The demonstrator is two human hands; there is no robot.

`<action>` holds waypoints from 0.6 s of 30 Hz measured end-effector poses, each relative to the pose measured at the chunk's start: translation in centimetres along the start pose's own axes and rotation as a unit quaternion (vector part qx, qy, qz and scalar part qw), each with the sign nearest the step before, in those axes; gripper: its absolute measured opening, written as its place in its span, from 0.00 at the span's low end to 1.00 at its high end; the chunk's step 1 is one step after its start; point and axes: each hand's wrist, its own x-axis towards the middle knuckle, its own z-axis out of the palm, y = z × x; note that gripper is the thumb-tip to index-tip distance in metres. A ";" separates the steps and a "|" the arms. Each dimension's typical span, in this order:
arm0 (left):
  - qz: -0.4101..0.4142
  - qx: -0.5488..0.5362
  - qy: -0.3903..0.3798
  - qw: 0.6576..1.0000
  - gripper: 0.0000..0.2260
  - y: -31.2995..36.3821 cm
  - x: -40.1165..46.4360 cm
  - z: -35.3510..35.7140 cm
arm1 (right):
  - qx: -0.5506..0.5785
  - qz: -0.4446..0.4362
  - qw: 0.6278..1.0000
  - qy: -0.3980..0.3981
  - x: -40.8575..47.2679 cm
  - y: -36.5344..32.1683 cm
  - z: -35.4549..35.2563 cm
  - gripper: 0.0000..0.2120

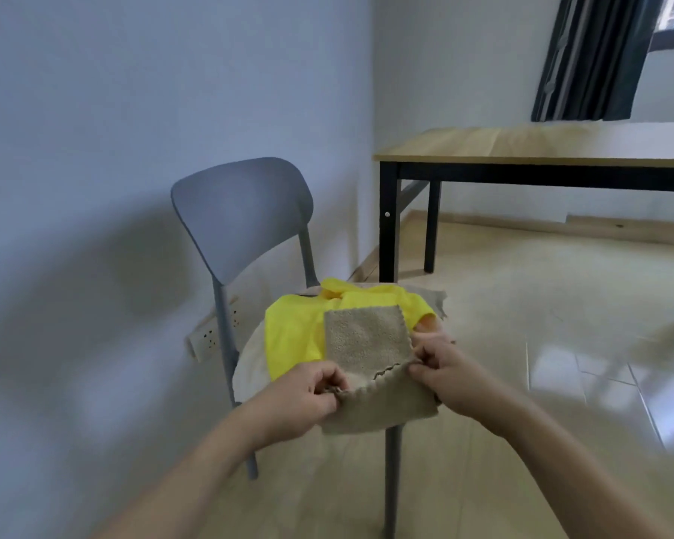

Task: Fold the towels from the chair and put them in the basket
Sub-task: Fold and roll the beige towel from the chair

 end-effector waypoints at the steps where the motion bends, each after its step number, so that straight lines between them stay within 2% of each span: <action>1: -0.023 0.005 -0.018 1.000 0.09 -1.0 0.1 0.9 | -0.020 0.025 0.999 -0.017 -0.1 0.7 0.4 0.08; 3: -0.057 0.006 -0.022 0.998 0.11 -2.0 0.5 1.6 | -0.044 0.047 0.997 -0.033 0.1 0.9 0.6 0.08; 5: -0.070 -0.003 0.006 0.998 0.11 -1.9 1.3 1.2 | -0.061 0.046 0.996 -0.034 0.8 -0.1 0.4 0.09; 10: -0.067 -0.032 0.121 0.990 0.08 -0.2 5.4 -2.1 | -0.145 -0.010 0.988 0.055 5.0 -3.9 -1.3 0.05; 13: -0.061 -0.006 0.173 0.983 0.06 -0.1 8.9 -3.5 | -0.189 -0.025 0.978 0.085 8.7 -4.4 -1.6 0.06; 18: -0.081 0.084 0.186 0.976 0.08 -2.1 13.7 -3.9 | -0.256 0.011 0.964 0.067 13.4 -2.0 -0.4 0.04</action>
